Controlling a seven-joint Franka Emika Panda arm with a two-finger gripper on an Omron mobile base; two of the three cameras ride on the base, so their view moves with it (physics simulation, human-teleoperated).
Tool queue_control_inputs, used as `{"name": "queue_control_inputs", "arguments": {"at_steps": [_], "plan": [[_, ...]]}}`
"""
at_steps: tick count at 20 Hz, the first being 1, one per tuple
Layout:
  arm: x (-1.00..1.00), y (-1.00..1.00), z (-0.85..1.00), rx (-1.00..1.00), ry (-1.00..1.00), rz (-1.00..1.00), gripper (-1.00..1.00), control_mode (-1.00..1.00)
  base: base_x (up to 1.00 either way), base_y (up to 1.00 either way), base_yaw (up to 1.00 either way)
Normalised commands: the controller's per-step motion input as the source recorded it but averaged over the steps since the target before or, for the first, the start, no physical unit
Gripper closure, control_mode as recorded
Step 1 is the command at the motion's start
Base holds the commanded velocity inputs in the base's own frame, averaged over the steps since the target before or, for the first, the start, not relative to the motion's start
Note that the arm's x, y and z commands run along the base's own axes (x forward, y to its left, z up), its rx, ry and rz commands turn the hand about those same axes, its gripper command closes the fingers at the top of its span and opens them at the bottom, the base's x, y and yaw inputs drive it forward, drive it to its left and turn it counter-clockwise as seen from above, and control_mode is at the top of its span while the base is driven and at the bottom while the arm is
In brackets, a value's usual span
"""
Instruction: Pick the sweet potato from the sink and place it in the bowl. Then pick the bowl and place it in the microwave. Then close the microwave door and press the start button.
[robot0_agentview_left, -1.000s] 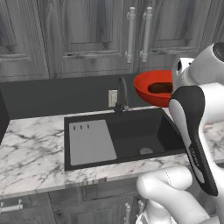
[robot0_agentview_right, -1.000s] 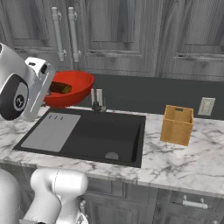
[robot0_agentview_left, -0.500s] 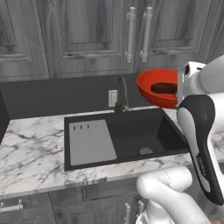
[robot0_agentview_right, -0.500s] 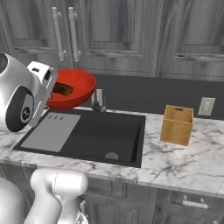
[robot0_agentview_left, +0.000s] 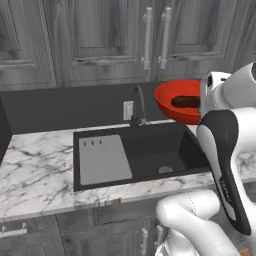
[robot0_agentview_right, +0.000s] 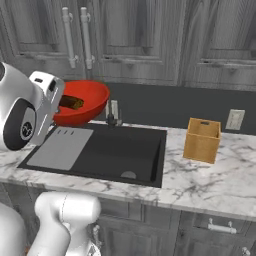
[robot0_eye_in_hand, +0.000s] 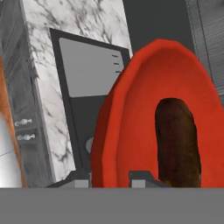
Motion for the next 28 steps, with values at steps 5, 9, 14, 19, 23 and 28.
{"name": "queue_control_inputs", "arguments": {"at_steps": [5, 9, 14, 19, 23, 28], "plan": [[0.0, 0.0, 0.0, 0.0, 0.0, 0.0, 1.0, 1.0, -0.95, -0.22, -0.01], [0.0, 0.0, 0.0, 0.0, 0.0, 0.0, 1.0, 1.0, -0.5, -0.14, -0.33], [0.0, 0.0, 0.0, 0.0, 0.0, 0.0, 1.0, 1.0, -0.3, -0.15, -0.66], [0.0, 0.0, 0.0, 0.0, 0.0, 0.0, 1.0, 1.0, -0.23, -0.03, -0.73], [0.0, 0.0, 0.0, 0.0, 0.0, 0.0, 1.0, 1.0, -0.26, -0.02, -0.68], [0.0, 0.0, 0.0, 0.0, 0.0, 0.0, 1.0, 1.0, -0.19, 0.0, -0.67]]}}
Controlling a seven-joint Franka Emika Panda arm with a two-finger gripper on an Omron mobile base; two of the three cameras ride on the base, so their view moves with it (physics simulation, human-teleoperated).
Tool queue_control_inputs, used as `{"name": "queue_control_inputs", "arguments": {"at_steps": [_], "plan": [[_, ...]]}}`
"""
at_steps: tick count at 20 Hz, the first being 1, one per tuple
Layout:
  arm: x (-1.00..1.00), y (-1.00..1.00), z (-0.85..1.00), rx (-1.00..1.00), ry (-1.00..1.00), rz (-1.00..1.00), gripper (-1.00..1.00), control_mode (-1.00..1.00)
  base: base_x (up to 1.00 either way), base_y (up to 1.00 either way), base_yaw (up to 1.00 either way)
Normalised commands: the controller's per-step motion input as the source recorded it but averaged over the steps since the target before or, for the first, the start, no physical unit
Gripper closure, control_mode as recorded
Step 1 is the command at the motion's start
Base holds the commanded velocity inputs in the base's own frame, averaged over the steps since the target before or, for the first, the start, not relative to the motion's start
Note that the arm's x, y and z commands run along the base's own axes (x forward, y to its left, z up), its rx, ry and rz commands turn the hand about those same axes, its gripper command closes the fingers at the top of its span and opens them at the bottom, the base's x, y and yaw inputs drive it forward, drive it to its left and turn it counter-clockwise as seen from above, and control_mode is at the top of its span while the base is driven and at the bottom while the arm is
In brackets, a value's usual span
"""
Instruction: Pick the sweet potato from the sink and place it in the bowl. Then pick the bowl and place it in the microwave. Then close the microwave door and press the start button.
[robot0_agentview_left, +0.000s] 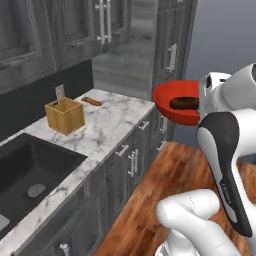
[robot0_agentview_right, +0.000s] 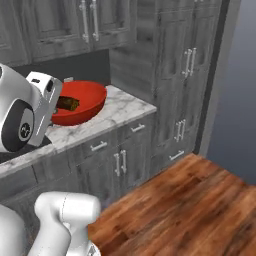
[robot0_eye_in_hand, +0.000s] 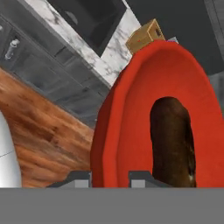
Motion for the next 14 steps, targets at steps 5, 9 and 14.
{"name": "queue_control_inputs", "arguments": {"at_steps": [5, 9, 14], "plan": [[0.0, 0.0, 0.0, 0.0, 0.0, 0.0, 1.0, 1.0, -0.05, 0.0, -0.68], [0.0, 0.0, 0.0, 0.0, 0.0, 0.0, 1.0, 1.0, 0.0, 0.0, -0.69], [0.0, 0.0, 0.0, 0.0, 0.0, 0.0, 1.0, 1.0, 0.0, 0.0, -0.71]]}}
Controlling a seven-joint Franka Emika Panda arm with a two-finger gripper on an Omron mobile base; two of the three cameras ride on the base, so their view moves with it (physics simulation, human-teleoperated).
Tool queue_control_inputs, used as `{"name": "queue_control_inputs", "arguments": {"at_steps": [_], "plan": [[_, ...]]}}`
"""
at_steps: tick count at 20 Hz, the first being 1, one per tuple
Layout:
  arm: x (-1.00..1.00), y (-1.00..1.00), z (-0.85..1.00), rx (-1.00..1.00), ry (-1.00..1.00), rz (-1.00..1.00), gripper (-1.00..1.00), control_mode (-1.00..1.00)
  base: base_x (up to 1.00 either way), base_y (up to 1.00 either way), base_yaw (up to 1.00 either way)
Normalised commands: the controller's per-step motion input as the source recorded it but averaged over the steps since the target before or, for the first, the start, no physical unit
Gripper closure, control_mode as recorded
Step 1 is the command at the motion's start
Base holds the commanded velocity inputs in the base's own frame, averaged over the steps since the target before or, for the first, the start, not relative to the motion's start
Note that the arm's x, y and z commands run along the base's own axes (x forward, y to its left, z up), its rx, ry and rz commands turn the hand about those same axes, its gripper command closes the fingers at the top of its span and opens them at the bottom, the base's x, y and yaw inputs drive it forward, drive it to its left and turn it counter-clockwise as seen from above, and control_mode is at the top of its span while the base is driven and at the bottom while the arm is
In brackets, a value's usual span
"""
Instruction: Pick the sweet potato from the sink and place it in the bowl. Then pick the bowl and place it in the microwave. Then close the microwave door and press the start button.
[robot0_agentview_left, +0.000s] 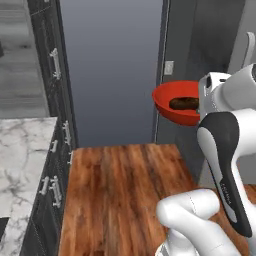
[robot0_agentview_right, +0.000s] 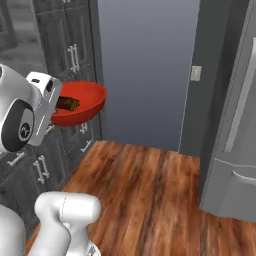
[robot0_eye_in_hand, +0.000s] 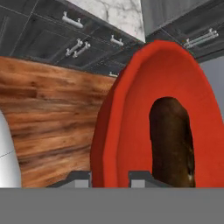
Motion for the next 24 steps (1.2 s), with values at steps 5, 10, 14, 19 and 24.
{"name": "queue_control_inputs", "arguments": {"at_steps": [5, 10, 14, 19, 24], "plan": [[0.0, 0.0, 0.0, 0.0, 0.0, 0.0, 1.0, 1.0, 0.0, 0.01, -0.73], [0.0, 0.0, 0.0, 0.0, 0.0, 0.0, 1.0, 1.0, 0.0, 0.09, -0.75], [0.0, 0.0, 0.0, 0.0, 0.0, 0.0, 1.0, 1.0, 0.01, 0.22, -0.72], [0.0, 0.0, 0.0, 0.0, 0.0, 0.0, 1.0, 1.0, 0.11, 0.37, -0.68], [0.0, 0.0, 0.0, 0.0, 0.0, 0.0, 1.0, 1.0, 0.17, 0.16, -0.61]]}}
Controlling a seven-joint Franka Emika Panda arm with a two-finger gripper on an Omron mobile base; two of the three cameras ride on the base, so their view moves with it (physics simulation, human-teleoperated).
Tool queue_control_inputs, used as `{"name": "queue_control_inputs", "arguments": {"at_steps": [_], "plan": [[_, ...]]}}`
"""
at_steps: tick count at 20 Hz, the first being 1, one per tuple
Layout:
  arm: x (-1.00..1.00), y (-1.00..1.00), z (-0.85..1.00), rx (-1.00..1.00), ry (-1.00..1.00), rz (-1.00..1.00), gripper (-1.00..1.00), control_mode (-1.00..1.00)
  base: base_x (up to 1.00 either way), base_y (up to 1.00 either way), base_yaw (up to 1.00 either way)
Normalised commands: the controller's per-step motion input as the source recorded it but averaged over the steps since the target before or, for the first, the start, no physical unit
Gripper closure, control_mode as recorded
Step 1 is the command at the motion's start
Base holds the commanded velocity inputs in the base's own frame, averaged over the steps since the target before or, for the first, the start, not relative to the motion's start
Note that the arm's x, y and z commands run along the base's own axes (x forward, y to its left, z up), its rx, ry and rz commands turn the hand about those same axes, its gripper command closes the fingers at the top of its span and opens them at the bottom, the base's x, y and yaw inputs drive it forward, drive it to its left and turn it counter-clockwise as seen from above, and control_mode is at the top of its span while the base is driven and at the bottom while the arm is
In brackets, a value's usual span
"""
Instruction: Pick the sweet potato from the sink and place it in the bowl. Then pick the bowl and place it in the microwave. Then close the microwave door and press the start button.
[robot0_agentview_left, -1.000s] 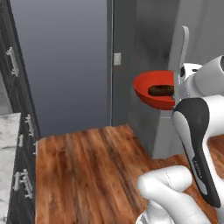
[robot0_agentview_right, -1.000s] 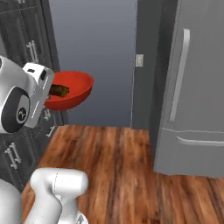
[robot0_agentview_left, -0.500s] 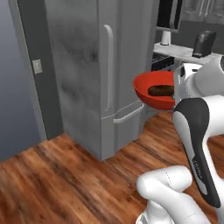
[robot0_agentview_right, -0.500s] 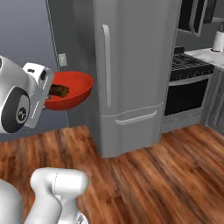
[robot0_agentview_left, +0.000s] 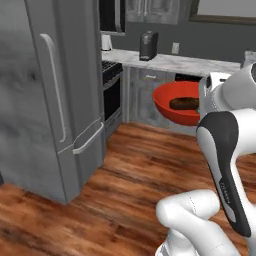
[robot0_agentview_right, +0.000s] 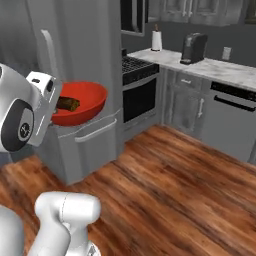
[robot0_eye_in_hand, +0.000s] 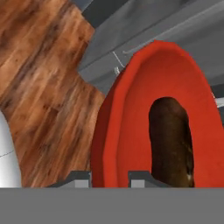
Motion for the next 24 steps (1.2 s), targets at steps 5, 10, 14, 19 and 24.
{"name": "queue_control_inputs", "arguments": {"at_steps": [5, 10, 14, 19, 24], "plan": [[0.0, 0.0, 0.0, 0.0, 0.0, 0.0, 1.0, 1.0, 0.42, -0.11, -0.55], [0.0, 0.0, 0.0, 0.0, 0.0, 0.0, 1.0, 1.0, 0.89, -0.16, -0.5], [0.0, 0.0, 0.0, 0.0, 0.0, 0.0, 1.0, 1.0, 1.0, -0.09, -0.42], [0.0, 0.0, 0.0, 0.0, 0.0, 0.0, 1.0, 1.0, 1.0, 0.0, -0.21], [0.0, 0.0, 0.0, 0.0, 0.0, 0.0, 1.0, 1.0, 1.0, 0.1, -0.07]]}}
